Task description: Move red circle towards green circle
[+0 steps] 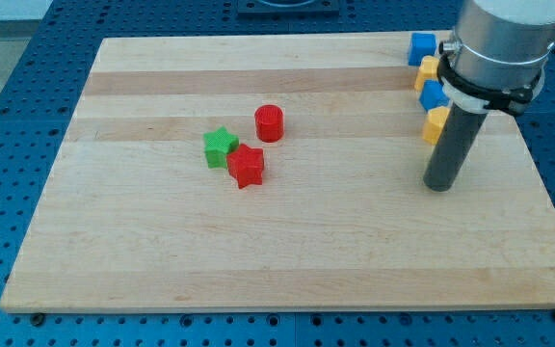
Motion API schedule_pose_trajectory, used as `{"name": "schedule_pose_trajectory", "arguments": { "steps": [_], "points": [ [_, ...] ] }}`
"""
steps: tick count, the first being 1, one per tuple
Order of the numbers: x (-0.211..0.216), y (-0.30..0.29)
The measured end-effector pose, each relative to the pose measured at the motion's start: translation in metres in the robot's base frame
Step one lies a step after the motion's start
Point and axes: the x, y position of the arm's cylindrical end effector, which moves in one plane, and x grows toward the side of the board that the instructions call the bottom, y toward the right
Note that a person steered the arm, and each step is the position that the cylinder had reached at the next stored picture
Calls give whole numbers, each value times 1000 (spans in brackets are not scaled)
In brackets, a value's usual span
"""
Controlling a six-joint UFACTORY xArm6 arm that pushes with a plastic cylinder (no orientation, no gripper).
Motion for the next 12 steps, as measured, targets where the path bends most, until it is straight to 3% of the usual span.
{"name": "schedule_pose_trajectory", "arguments": {
  "steps": [2, 3, 5, 6, 8, 10, 12],
  "points": [
    [22, -1],
    [83, -43],
    [84, -281],
    [48, -375],
    [-74, -375],
    [-68, -262],
    [-25, -169]
  ]
}}
